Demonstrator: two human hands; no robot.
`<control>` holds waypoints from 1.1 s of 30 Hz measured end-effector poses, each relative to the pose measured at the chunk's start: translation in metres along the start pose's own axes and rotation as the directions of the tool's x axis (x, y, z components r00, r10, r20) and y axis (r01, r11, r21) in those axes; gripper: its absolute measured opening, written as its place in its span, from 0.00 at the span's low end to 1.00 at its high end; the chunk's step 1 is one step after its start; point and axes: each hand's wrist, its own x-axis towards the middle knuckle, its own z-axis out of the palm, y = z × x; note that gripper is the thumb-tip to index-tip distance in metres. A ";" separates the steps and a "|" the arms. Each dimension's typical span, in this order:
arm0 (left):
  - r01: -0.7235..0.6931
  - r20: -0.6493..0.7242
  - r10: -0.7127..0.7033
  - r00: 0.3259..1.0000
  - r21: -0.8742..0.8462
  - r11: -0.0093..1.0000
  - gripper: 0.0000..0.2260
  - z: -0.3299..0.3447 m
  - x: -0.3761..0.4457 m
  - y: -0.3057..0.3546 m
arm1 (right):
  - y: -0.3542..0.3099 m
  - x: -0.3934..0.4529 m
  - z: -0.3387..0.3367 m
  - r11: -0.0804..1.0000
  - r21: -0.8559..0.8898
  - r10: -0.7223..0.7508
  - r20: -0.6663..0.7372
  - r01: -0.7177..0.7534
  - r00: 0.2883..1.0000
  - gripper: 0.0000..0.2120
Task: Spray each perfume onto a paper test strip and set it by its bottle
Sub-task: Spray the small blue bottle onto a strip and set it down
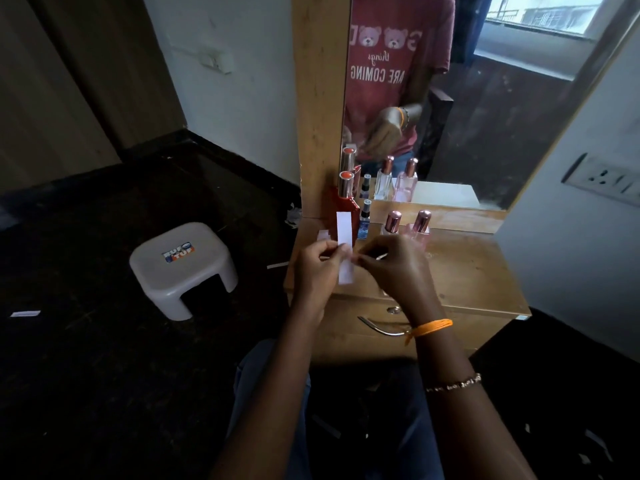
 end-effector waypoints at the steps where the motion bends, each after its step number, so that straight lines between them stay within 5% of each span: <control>1: 0.018 0.003 -0.018 1.000 0.008 1.000 0.06 0.001 0.002 -0.001 | -0.004 0.005 -0.009 0.998 -0.058 -0.043 -0.075 0.039 0.996 0.06; 5: 0.044 0.030 -0.046 0.998 0.064 0.997 0.04 0.001 0.006 -0.003 | -0.020 0.049 -0.039 0.961 -0.247 -0.184 -0.234 0.125 0.955 0.09; 12: 0.027 0.099 -0.032 0.995 0.049 0.998 0.10 -0.005 0.007 -0.004 | -0.022 0.124 -0.031 0.833 -0.544 0.047 0.259 0.105 0.965 0.18; 19: 0.021 0.111 -0.028 0.993 0.065 0.998 0.12 -0.011 0.012 -0.009 | -0.022 0.127 -0.017 0.763 -0.623 0.026 0.296 0.173 0.955 0.17; 23: -0.078 0.120 0.069 0.990 0.073 0.994 0.07 -0.012 0.011 -0.009 | -0.021 0.127 -0.024 0.803 -0.575 0.005 0.270 0.157 0.963 0.15; 28: -0.108 0.035 0.105 0.994 0.082 0.991 0.07 -0.007 0.007 -0.006 | -0.029 0.106 -0.055 0.866 -0.480 -0.121 0.071 0.140 0.990 0.10; 33: -0.352 -0.046 0.376 0.926 0.257 0.900 0.20 -0.002 0.002 0.004 | -0.047 0.047 -0.078 0.910 -0.366 -0.183 0.066 0.194 0.981 0.10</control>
